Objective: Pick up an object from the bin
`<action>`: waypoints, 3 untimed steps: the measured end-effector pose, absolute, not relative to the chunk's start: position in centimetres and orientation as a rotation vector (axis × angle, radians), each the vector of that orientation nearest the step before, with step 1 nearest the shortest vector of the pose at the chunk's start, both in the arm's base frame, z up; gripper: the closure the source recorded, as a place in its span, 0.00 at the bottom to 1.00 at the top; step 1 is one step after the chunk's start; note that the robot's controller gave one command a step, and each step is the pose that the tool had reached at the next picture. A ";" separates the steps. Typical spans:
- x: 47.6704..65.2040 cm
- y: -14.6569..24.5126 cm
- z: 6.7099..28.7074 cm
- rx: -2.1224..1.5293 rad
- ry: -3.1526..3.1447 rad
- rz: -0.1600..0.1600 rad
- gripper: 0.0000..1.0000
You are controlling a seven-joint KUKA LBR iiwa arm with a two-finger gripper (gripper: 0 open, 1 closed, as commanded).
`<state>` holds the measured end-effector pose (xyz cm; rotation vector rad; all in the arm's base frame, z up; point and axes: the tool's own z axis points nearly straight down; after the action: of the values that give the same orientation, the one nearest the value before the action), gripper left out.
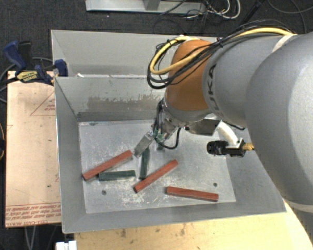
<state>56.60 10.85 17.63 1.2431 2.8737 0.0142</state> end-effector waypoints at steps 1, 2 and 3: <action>57.6 4.0 22.1 1.128 2.924 0.000 0.00; 52.8 11.6 11.8 0.918 3.014 -0.002 0.00; 48.5 6.6 6.6 0.841 3.036 -0.008 0.00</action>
Offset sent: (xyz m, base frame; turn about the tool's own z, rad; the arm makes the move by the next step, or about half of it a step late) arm 0.0081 -0.0650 0.0429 -0.0842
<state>48.47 6.60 6.64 0.8409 3.0360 -0.0083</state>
